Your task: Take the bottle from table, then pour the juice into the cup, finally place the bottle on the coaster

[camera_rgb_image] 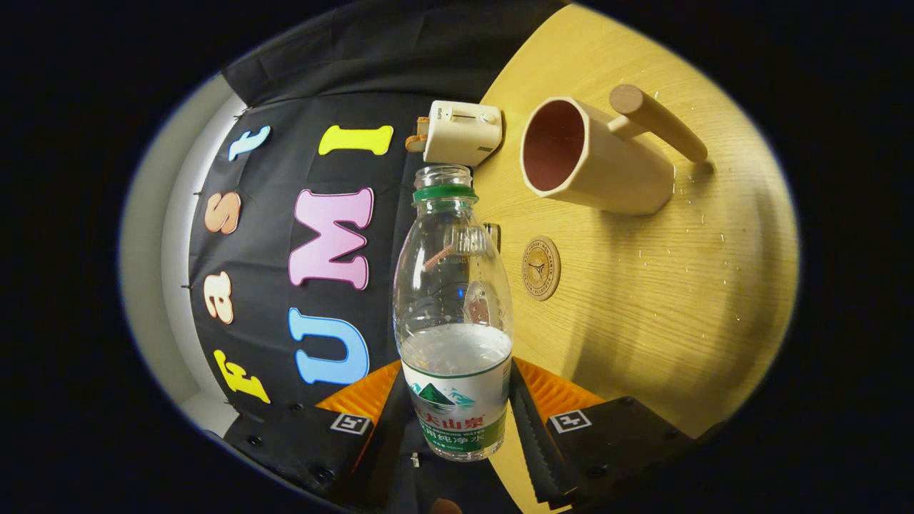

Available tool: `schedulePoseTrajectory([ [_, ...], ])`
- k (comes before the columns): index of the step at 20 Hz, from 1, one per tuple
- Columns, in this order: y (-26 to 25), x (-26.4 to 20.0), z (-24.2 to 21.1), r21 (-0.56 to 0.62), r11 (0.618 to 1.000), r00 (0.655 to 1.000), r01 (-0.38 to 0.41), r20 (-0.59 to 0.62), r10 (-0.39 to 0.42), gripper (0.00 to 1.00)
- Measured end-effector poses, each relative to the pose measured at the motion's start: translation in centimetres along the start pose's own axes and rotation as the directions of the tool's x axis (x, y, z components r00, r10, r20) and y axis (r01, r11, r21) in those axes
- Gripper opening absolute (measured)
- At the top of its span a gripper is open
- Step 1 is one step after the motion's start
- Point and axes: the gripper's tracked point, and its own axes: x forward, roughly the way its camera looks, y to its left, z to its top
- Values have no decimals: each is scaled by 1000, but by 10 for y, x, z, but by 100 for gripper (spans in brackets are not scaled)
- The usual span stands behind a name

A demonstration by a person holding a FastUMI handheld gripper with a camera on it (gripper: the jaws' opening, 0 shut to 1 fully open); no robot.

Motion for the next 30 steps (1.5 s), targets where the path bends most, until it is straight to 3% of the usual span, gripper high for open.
schedulePoseTrajectory([
  [13, 4, 4, 5, 163, 987, 1000, 8, 5, -9, 75],
  [30, 11, 12, 17, 266, 964, 999, -5, 32, -3, 75],
])
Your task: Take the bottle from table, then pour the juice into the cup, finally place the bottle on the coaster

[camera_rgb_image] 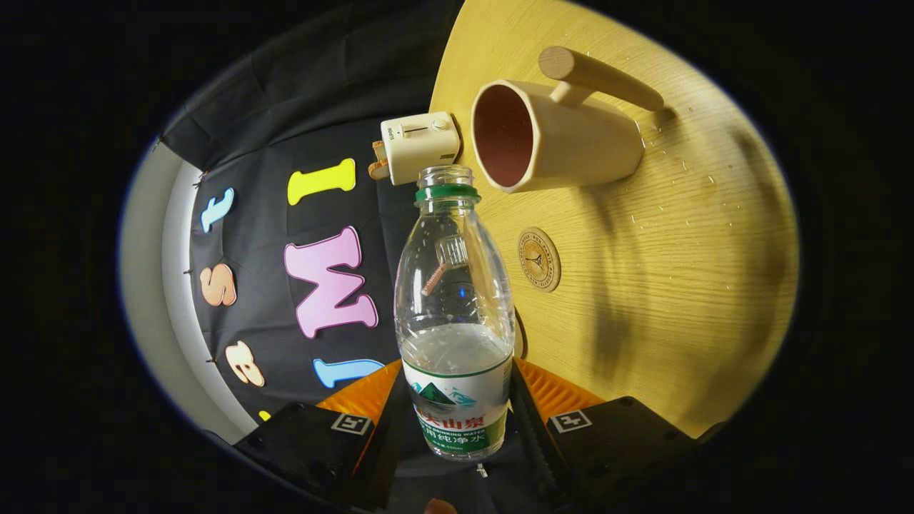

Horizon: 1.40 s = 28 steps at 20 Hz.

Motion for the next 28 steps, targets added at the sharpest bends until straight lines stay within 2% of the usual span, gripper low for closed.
schedulePoseTrajectory([
  [28, 15, 6, 1, 126, 992, 1000, -16, 24, 13, 75],
])
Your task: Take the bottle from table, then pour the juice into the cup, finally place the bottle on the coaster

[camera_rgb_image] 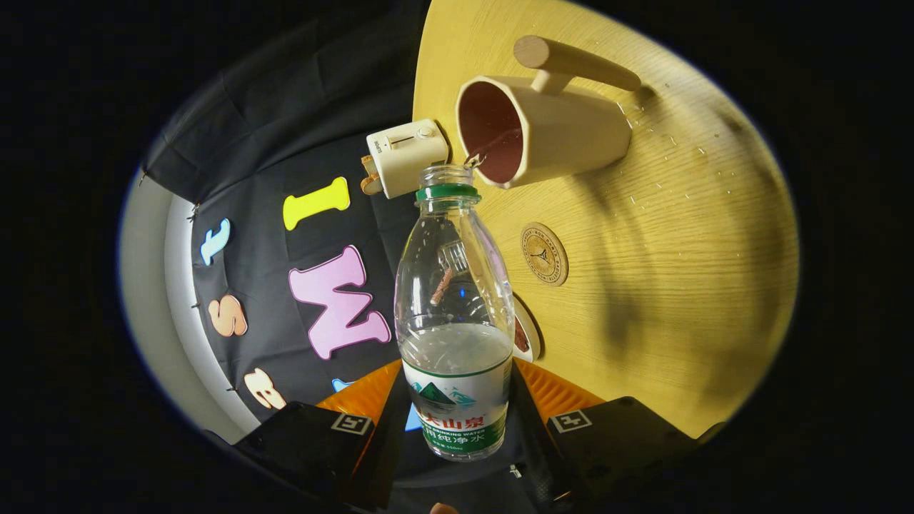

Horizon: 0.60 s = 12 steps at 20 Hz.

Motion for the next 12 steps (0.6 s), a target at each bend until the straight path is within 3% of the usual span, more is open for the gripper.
schedulePoseTrajectory([
  [12, 16, 7, 2, 86, 994, 998, -61, 39, 58, 75],
])
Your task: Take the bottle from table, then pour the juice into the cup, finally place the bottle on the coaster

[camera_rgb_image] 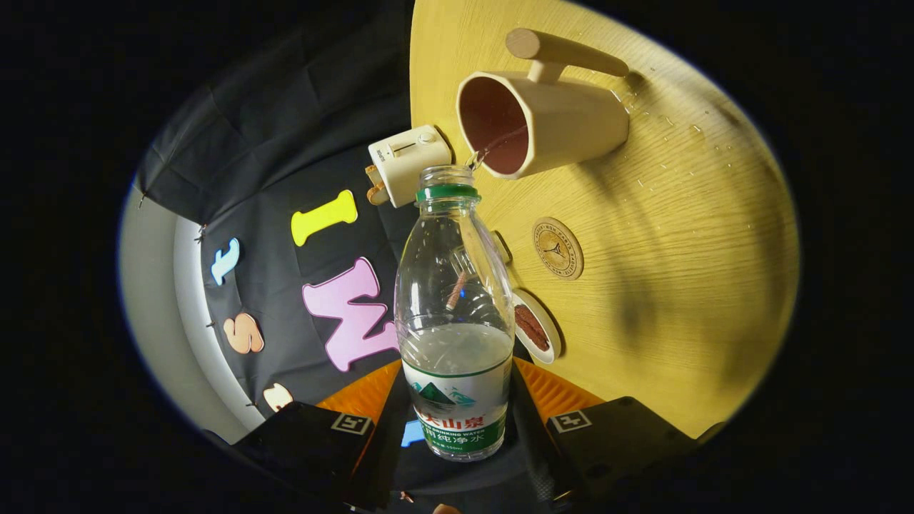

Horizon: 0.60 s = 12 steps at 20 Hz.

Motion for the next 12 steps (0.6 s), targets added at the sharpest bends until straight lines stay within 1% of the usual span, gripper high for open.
schedulePoseTrajectory([
  [7, 8, 2, 2, 39, 999, 1000, -29, 10, 29, 75],
  [12, 17, 5, 1, 96, 994, 999, -46, 25, 43, 75],
])
